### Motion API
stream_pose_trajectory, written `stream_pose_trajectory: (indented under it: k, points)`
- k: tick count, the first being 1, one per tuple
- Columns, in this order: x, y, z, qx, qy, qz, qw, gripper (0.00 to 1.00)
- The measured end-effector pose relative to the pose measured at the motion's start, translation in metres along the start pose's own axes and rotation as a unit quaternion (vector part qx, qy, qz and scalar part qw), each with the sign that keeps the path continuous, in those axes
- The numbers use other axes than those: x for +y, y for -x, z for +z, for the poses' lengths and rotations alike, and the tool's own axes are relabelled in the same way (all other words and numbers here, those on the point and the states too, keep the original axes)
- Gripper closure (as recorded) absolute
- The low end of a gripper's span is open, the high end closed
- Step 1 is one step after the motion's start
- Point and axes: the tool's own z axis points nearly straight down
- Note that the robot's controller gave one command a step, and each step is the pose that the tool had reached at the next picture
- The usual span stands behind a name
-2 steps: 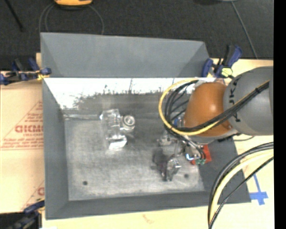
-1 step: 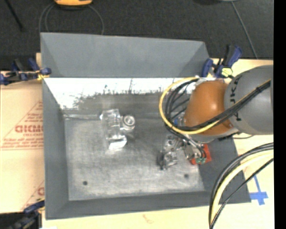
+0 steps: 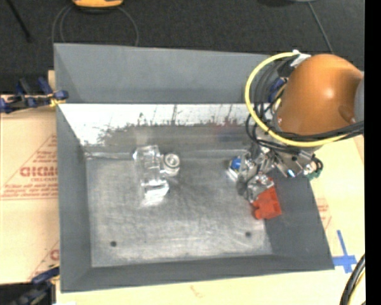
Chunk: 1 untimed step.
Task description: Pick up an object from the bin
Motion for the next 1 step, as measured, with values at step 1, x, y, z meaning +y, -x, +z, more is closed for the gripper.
stream_pose_trajectory:
  k: [1]
  points:
    - [0.0255,0.1241,0.0876,0.0006,0.003,-0.033,0.9995,1.0]
